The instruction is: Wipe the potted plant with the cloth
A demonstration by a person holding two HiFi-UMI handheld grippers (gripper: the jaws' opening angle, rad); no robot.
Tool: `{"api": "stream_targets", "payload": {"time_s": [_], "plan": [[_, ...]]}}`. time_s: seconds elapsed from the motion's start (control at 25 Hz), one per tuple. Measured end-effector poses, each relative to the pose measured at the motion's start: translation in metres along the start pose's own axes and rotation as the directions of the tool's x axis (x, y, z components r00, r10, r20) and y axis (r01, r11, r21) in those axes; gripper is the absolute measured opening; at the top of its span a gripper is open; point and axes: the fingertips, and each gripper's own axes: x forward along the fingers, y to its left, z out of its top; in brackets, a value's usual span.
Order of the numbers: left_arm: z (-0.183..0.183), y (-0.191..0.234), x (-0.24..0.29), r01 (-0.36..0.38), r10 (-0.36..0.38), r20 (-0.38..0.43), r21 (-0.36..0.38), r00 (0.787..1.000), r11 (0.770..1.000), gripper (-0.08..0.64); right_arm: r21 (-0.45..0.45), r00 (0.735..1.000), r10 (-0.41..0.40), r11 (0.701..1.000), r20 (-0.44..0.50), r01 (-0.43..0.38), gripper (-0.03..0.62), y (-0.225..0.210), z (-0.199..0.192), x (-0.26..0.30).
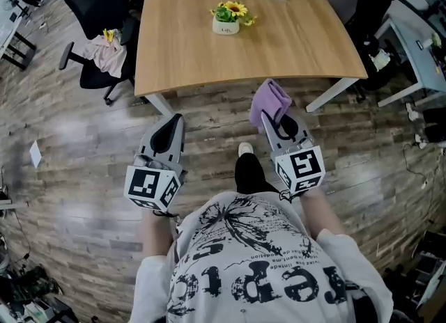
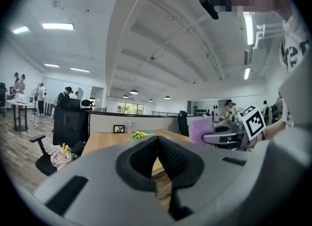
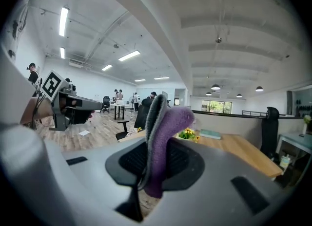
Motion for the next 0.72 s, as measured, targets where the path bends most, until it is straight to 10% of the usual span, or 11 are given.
{"api": "stream_targets", "payload": {"time_s": [0.72], "plan": [[0.025,0.052,0.254,-0.075,0.074,-0.036,-0.005,0.997,0.997,0.003,0.015,0.993,0.086,0.996,-0.08,-0.085,0.071,-0.215,0.004,0.187]]}}
